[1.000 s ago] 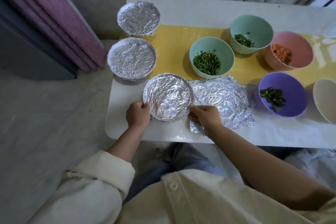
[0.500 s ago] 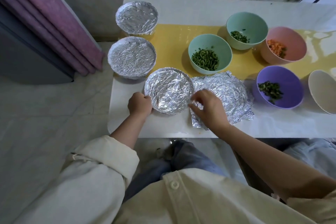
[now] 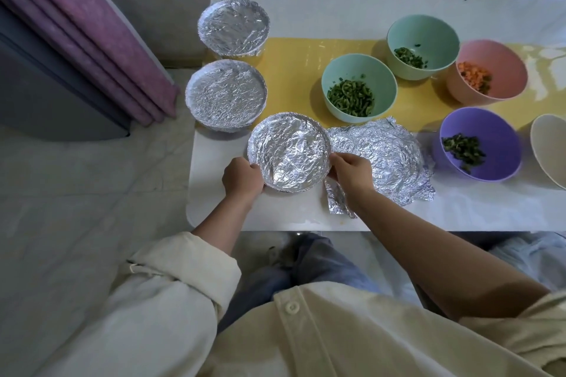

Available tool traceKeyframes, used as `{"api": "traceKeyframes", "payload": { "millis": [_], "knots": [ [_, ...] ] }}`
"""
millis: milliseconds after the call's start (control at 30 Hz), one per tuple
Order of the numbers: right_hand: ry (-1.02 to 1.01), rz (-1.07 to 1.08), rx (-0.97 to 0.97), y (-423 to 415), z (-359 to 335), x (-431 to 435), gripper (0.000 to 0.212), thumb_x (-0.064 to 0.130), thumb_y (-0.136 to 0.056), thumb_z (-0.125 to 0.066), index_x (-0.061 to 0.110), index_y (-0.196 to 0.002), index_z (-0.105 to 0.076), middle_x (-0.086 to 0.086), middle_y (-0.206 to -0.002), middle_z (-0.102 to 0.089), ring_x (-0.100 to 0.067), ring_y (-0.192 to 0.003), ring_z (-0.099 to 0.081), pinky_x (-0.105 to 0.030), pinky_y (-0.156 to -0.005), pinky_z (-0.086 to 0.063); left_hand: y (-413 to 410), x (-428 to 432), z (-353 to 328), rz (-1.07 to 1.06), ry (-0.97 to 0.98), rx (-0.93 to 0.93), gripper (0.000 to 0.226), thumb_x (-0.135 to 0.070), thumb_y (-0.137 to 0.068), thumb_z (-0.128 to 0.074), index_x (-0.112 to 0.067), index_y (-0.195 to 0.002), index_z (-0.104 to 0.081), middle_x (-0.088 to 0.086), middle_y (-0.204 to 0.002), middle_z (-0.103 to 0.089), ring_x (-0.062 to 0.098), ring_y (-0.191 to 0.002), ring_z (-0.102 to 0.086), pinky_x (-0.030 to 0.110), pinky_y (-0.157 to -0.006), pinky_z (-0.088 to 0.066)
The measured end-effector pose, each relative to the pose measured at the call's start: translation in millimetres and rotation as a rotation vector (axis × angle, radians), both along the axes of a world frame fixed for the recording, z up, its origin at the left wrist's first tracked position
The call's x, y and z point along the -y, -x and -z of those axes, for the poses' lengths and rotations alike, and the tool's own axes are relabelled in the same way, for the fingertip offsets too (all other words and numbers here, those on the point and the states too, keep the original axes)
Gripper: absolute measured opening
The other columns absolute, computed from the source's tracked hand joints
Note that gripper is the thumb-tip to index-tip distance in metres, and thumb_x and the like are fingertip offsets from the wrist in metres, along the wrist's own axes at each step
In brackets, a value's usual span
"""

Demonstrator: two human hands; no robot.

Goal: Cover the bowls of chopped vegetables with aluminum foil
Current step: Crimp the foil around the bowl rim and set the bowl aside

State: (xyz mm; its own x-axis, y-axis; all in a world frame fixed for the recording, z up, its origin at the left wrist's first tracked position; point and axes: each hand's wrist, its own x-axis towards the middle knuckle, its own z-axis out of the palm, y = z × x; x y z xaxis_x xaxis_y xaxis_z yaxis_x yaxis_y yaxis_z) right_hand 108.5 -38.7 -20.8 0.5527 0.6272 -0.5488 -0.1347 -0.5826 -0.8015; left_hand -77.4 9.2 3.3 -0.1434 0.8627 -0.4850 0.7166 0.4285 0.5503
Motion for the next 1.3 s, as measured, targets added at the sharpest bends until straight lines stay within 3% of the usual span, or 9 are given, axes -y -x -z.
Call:
{"api": "traceKeyframes", "payload": {
  "millis": [100,167,300,567,800,1000,1167,1233,1300],
  "knots": [
    [0.014,0.033,-0.059,1,3,-1,0.015,0.009,-0.092,-0.061,0.007,-0.082,-0.071,-0.013,-0.078,-0.064,-0.021,-0.073,-0.059,-0.038,-0.08,-0.057,-1,1,-1,-0.015,0.0,-0.005,0.031,-0.007,-0.098,-0.044,0.021,-0.105,-0.055,0.036,-0.11,-0.062,0.047,-0.106,-0.061,0.051,-0.087,-0.051],
    [0.004,0.08,-0.143,0,6,-2,0.013,0.009,-0.092,-0.063,-0.001,-0.094,-0.07,-0.016,-0.085,-0.064,-0.024,-0.077,-0.059,-0.038,-0.081,-0.056,-2,2,-1,-0.034,0.011,0.018,0.03,-0.007,-0.097,-0.044,0.021,-0.102,-0.055,0.038,-0.109,-0.06,0.048,-0.106,-0.06,0.053,-0.085,-0.051],
    [-0.028,0.132,-0.371,-6,7,0,0.011,0.005,-0.091,-0.064,-0.001,-0.101,-0.066,-0.019,-0.096,-0.063,-0.025,-0.082,-0.06,-0.028,-0.07,-0.057,3,0,13,-0.043,0.0,0.083,0.026,-0.01,-0.091,-0.046,-0.004,-0.066,-0.052,0.035,-0.089,-0.063,0.047,-0.082,-0.067,0.048,-0.07,-0.057],
    [-0.033,0.119,-0.488,-10,2,3,0.011,0.006,-0.091,-0.065,-0.001,-0.099,-0.064,-0.012,-0.084,-0.059,-0.015,-0.067,-0.057,-0.02,-0.059,-0.055,8,-6,31,-0.116,0.05,0.157,0.021,-0.015,-0.084,-0.048,-0.001,-0.08,-0.063,0.017,-0.085,-0.072,0.038,-0.075,-0.071,0.051,-0.075,-0.061],
    [0.231,0.11,-0.561,-7,-5,31,0.022,0.012,-0.09,-0.068,-0.002,-0.08,-0.055,-0.016,-0.073,-0.056,-0.02,-0.053,-0.059,-0.027,-0.047,-0.056,9,-3,40,-0.172,0.072,0.211,0.028,-0.019,-0.074,-0.045,-0.001,-0.082,-0.065,0.018,-0.086,-0.072,0.039,-0.077,-0.071,0.053,-0.074,-0.061],
    [0.253,0.071,-0.749,14,-18,15,0.034,0.016,-0.089,-0.07,-0.006,-0.11,-0.055,-0.015,-0.098,-0.051,-0.024,-0.088,-0.063,-0.029,-0.043,-0.055,5,-7,39,-0.16,0.098,0.174,0.026,-0.014,-0.077,-0.047,-0.003,-0.089,-0.067,0.016,-0.09,-0.073,0.041,-0.078,-0.071,0.052,-0.077,-0.061],
    [0.255,0.126,-0.761,17,-16,19,0.025,0.015,-0.09,-0.068,0.0,-0.103,-0.053,-0.009,-0.082,-0.052,-0.015,-0.081,-0.059,-0.03,-0.057,-0.059,2,-6,31,-0.169,0.106,0.165,0.021,-0.011,-0.081,-0.05,-0.003,-0.092,-0.066,0.015,-0.093,-0.074,0.042,-0.08,-0.071,0.051,-0.077,-0.061],
    [0.262,0.145,-0.767,17,-13,22,0.024,0.015,-0.09,-0.068,-0.003,-0.097,-0.053,-0.008,-0.093,-0.062,-0.023,-0.09,-0.065,-0.033,-0.065,-0.06,2,-5,31,-0.175,0.112,0.161,0.022,-0.011,-0.082,-0.05,-0.002,-0.095,-0.066,0.015,-0.094,-0.073,0.042,-0.08,-0.071,0.05,-0.078,-0.061],
    [0.232,0.174,-0.816,18,-11,21,0.019,0.012,-0.092,-0.066,-0.003,-0.094,-0.055,0.0,-0.12,-0.059,-0.029,-0.121,-0.058,-0.032,-0.054,-0.059,2,-6,34,-0.169,0.107,0.163,0.029,-0.015,-0.076,-0.049,-0.002,-0.096,-0.067,0.015,-0.095,-0.074,0.042,-0.081,-0.071,0.05,-0.079,-0.061]
  ]
}}
